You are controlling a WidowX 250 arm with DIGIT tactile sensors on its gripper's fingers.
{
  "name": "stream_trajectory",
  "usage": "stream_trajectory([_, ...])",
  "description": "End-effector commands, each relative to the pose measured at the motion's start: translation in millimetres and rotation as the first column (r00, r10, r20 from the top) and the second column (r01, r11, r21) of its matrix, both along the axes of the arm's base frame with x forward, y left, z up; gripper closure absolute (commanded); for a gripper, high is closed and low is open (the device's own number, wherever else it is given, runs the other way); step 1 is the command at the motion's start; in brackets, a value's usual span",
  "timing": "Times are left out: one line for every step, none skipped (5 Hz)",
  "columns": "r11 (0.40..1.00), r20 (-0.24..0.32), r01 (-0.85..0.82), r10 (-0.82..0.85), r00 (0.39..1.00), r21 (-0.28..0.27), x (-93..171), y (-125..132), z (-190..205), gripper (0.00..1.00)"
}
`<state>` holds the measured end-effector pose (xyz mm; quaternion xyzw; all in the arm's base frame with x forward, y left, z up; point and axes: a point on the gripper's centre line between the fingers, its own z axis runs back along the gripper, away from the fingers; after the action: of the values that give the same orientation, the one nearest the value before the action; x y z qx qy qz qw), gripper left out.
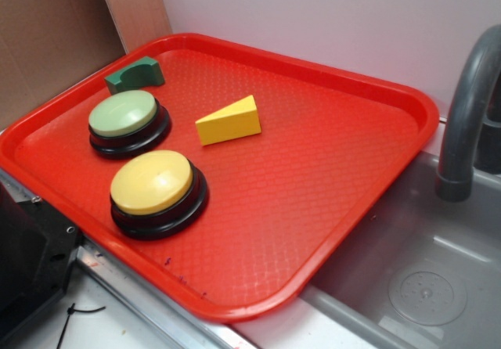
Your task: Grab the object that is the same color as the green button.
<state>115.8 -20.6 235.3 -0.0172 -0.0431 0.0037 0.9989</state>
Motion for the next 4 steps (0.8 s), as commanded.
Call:
stream_trajectory([1.0,0.0,0.0,0.0,1.0,0.0,0.0,0.0,0.0,0.0])
stream_trajectory([1.0,0.079,0.018,-0.018,0.997,0.003,16.5,7.4,-16.8,0.0])
stream_trajectory([0.995,0.083,-0.085,0.081,0.993,0.042,31.7,20.9,-35.9,0.0])
stream_trajectory([0.989,0.113,-0.147,0.144,0.983,0.021,53.7,44.1,-64.6,0.0])
